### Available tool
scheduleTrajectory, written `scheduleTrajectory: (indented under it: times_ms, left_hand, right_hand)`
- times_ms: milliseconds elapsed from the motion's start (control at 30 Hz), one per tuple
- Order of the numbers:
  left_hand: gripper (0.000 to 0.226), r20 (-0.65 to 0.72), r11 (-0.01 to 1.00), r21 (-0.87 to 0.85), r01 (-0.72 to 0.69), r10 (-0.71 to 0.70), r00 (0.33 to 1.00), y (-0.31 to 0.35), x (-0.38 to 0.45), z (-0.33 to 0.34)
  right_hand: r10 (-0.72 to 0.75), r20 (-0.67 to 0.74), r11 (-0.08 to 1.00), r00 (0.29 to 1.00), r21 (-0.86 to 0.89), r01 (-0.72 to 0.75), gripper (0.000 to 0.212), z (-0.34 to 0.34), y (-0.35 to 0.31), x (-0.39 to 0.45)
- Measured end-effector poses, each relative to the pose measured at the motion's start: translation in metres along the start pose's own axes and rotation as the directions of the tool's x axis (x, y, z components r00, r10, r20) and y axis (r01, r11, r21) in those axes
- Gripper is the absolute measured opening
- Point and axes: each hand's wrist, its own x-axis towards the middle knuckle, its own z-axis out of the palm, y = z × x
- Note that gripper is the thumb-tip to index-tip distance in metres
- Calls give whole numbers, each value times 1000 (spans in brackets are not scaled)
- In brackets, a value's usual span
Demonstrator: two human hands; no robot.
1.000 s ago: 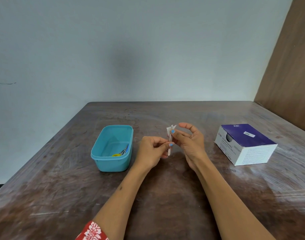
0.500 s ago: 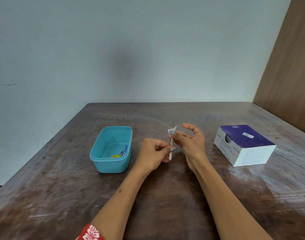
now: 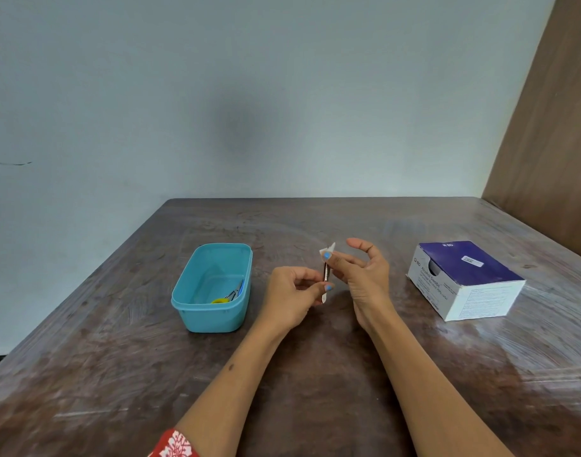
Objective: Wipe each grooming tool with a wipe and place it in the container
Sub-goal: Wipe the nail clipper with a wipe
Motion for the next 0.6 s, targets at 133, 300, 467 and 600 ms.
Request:
scheduleTrajectory:
  times_ms: [133, 300, 467, 600]
  left_hand:
    - [18, -23, 998, -70, 3, -5, 1000, 0, 0, -2]
    - [17, 60, 989, -132, 68, -60, 996, 3, -1, -5]
    - [19, 36, 991, -115, 68, -64, 997, 5, -3, -2]
    - [20, 15, 992, -105, 72, -71, 997, 6, -2, -6]
  right_hand:
    - [37, 61, 999, 997, -15, -36, 42, 2, 1, 0]
    - [14, 22, 1000, 1000, 6, -14, 45, 2, 1, -1]
    - [26, 6, 999, 1000, 39, -26, 47, 1, 0, 0]
    - [51, 52, 999, 997, -6, -50, 47, 3, 2, 0]
